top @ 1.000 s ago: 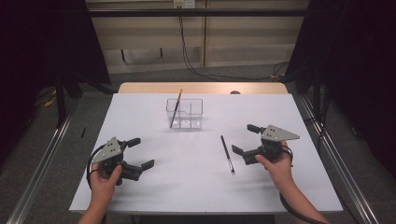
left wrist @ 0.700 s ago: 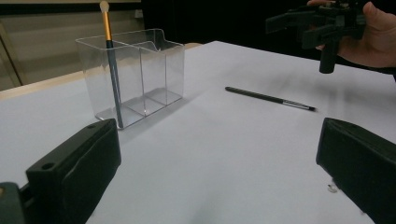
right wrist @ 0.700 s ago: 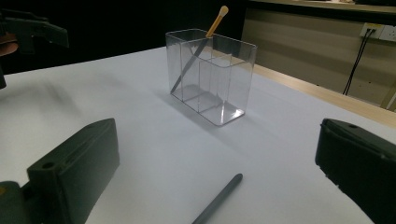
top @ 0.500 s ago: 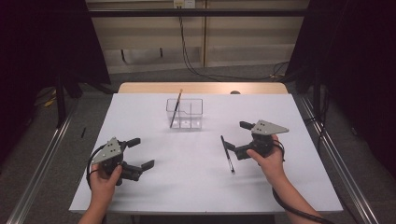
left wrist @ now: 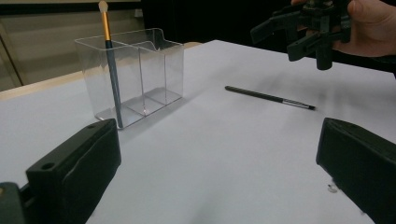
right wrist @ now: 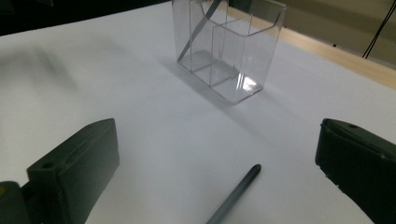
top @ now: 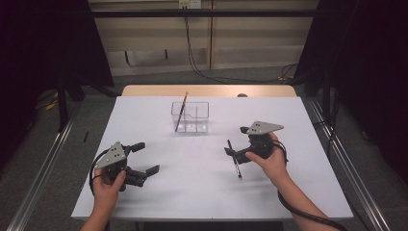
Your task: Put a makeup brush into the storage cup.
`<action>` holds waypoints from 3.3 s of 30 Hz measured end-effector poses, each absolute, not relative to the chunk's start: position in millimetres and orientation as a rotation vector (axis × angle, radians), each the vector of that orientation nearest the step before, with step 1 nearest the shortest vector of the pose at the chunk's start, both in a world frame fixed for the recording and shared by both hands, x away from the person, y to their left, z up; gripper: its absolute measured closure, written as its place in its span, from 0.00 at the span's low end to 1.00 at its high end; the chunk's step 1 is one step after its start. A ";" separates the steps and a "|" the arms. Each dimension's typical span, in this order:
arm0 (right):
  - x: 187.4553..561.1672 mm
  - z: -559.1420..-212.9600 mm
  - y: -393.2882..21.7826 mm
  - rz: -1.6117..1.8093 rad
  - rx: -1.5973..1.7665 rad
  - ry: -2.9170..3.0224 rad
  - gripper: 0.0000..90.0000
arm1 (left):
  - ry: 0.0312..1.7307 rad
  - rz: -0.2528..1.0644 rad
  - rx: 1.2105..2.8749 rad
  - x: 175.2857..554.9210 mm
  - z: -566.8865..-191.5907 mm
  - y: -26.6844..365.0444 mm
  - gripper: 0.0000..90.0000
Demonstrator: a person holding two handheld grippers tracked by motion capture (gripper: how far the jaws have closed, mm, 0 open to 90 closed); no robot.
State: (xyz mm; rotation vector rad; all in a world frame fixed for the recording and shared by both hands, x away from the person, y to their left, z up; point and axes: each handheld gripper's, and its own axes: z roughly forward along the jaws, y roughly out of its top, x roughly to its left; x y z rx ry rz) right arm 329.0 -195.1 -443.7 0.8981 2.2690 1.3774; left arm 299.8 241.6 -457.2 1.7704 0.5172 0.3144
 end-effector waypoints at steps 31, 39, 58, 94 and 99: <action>346.6 -439.2 -175.0 0.819 1.000 2.656 0.00 | 0.513 0.310 1.786 300.8 -458.5 238.7 0.00; 351.1 -440.9 -169.3 0.708 1.093 2.710 0.02 | 0.511 0.309 1.784 300.4 -458.2 237.7 0.00; 348.9 -451.0 -165.8 0.517 1.189 2.821 0.36 | 0.507 0.308 1.792 300.8 -457.6 237.8 0.00; 343.9 -451.3 -155.2 0.296 1.077 2.878 0.94 | 0.504 0.317 1.797 301.0 -457.1 238.2 0.00; 343.7 -451.2 -154.9 0.292 1.080 2.878 0.94 | 0.501 0.316 1.789 300.3 -455.9 238.4 0.00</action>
